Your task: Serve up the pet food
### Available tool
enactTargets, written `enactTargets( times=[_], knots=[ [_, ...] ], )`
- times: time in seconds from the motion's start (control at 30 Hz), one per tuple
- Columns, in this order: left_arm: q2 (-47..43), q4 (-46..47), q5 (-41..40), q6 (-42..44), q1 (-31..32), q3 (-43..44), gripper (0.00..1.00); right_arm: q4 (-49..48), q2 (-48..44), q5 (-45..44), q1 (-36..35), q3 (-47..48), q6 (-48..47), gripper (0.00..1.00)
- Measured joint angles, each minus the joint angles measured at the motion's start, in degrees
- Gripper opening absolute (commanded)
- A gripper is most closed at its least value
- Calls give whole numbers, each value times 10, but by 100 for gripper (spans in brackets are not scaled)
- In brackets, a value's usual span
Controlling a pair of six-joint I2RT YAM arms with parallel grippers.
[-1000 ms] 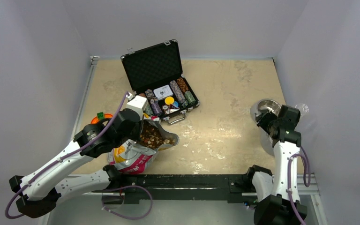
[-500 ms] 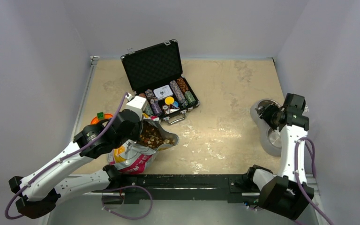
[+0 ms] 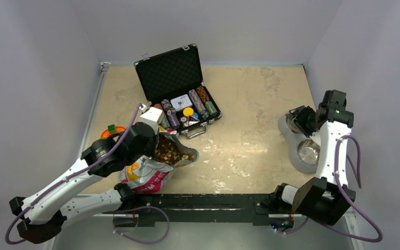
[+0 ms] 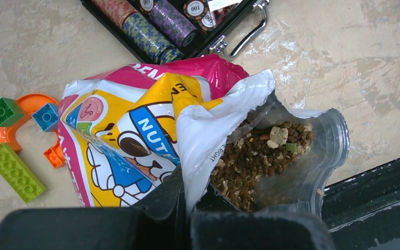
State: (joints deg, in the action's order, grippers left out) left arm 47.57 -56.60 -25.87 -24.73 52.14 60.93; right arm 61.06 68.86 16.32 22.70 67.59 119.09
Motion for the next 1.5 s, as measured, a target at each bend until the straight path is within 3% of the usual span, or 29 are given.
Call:
enactTargets(
  times=[0.8, 1.13, 1.3, 1.5],
  knots=[
    [-9, 7, -4, 4, 0, -8, 0, 11, 65, 27, 13, 67, -8, 0],
    [-12, 7, 2, 7, -3, -8, 0, -45, -14, -10, 14, -20, -37, 0],
    [-15, 8, 9, 17, -4, -8, 0, -85, -71, -35, 15, -50, -104, 0],
    [-15, 10, 31, 20, -7, -8, 0, -94, -109, -54, -23, -40, -304, 0]
  ],
)
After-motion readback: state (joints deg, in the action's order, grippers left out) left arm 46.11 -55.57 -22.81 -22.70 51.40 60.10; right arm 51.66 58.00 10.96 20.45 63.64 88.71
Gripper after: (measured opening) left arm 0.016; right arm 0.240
